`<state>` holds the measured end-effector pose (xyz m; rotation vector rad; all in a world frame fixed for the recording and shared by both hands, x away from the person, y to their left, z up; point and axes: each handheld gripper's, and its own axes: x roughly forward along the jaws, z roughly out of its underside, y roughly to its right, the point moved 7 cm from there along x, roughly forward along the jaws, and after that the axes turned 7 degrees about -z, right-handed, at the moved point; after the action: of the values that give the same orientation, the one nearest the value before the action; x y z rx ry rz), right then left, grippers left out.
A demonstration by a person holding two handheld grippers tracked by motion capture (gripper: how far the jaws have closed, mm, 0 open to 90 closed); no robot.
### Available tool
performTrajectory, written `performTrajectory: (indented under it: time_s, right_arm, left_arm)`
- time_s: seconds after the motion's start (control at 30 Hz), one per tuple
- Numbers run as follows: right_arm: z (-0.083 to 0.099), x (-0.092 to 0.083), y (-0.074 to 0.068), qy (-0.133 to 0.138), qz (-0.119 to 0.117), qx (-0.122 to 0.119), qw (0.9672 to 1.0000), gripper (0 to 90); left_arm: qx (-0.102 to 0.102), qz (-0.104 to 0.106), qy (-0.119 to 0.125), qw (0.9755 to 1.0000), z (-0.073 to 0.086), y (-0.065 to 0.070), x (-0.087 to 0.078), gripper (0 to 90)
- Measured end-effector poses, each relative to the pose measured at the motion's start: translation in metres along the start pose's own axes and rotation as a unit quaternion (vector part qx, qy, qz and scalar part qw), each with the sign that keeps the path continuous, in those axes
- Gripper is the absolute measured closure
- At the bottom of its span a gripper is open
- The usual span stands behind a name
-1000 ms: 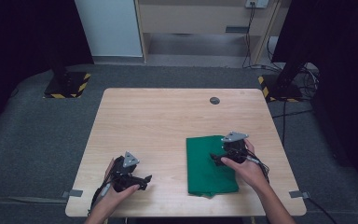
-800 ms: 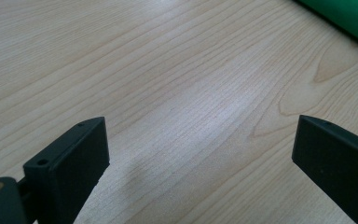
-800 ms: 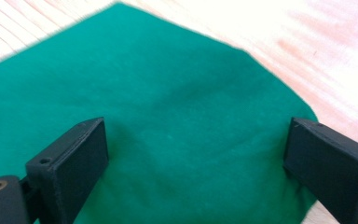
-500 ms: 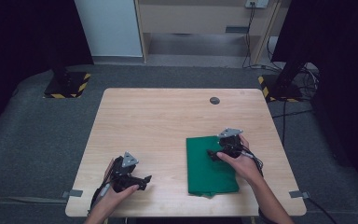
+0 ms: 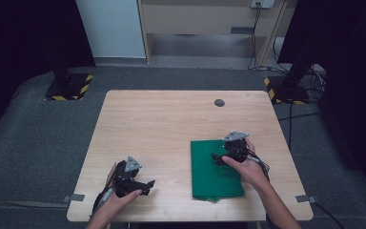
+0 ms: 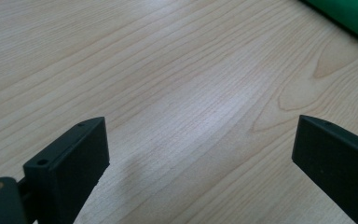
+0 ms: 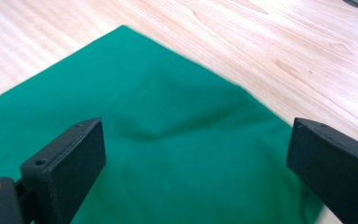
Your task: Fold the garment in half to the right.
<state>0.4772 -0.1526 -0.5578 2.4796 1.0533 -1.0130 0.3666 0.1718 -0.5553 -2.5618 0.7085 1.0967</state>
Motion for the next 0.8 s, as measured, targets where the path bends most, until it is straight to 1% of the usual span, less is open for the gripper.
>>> performTrajectory:
  time_s: [0.07,0.1,0.13,0.17,0.2,0.23,0.27,0.3,0.33,0.37,0.4,0.43,0.47,0.53,0.63,0.73,0.8]
  right_arm:
    - [0.003,-0.011,-0.009,-0.001,-0.002,-0.001,1.0000,4.0]
    - [0.006,-0.017,-0.015,-0.003,-0.008,-0.004,1.0000,3.1]
    - [0.009,-0.022,-0.022,-0.007,-0.011,-0.013,0.9998,2.3]
    - [0.012,-0.026,-0.028,-0.005,-0.013,-0.016,0.9998,2.4]
    - [0.016,-0.028,-0.033,-0.010,-0.017,-0.017,0.9997,2.3]
    - [0.019,-0.029,-0.036,-0.014,-0.017,-0.018,0.9996,2.3]
    - [0.024,-0.028,-0.040,-0.020,-0.016,-0.015,0.9996,2.5]
    - [0.028,-0.026,-0.043,-0.026,-0.016,-0.014,0.9994,2.3]
    - [0.034,-0.022,-0.046,-0.039,-0.015,-0.017,0.9990,2.4]
    - [0.038,-0.018,-0.048,-0.045,-0.014,-0.017,0.9987,2.6]
    - [0.038,-0.018,-0.048,-0.045,-0.014,-0.017,0.9987,2.6]
    - [0.041,-0.013,-0.050,-0.052,-0.015,-0.019,0.9983,2.1]
    - [0.041,-0.008,-0.052,-0.053,-0.019,-0.009,0.9984,0.5]
    - [0.038,-0.002,-0.053,-0.052,-0.024,0.007,0.9983,0.3]
    - [0.031,0.006,-0.053,-0.050,-0.023,0.011,0.9984,0.3]
    - [0.024,0.014,-0.051,-0.042,-0.024,0.016,0.9987,0.3]
    - [0.020,0.019,-0.050,-0.041,-0.025,0.016,0.9987,0.3]
  left_arm:
    - [-0.005,-0.003,0.001,1.0000,0.000,-0.003,0.000,3.3]
    - [-0.007,-0.006,0.002,1.0000,0.000,-0.005,-0.001,3.3]
    - [-0.009,-0.007,0.002,0.9999,0.000,-0.007,-0.001,3.3]
    - [-0.010,-0.009,0.004,0.9999,0.000,-0.008,-0.002,3.3]
    - [-0.010,-0.011,0.004,0.9999,0.000,-0.009,-0.002,3.3]
    - [-0.015,-0.010,0.005,0.9998,0.001,-0.009,-0.002,3.3]
    - [-0.016,-0.010,0.006,0.9998,0.001,-0.009,-0.003,3.3]
    - [-0.016,-0.007,0.008,0.9998,0.001,-0.009,-0.003,3.3]
    - [-0.014,-0.005,0.008,0.9999,0.001,-0.008,-0.003,3.2]
    - [-0.012,-0.003,0.009,0.9999,0.001,-0.007,-0.003,3.2]
    - [-0.012,-0.003,0.009,0.9999,0.001,-0.007,-0.003,3.0]
    - [-0.010,-0.002,0.009,0.9999,0.001,-0.006,-0.002,3.0]
    - [-0.009,-0.002,0.009,0.9999,0.001,-0.005,-0.002,2.9]
    - [-0.006,-0.004,0.007,1.0000,0.001,-0.004,-0.001,2.9]
    - [-0.006,-0.003,0.002,1.0000,0.003,-0.004,0.002,2.9]
    - [-0.004,-0.007,-0.003,1.0000,0.005,-0.005,0.004,2.9]
    - [-0.002,-0.010,-0.008,0.9999,0.007,-0.006,0.005,2.9]
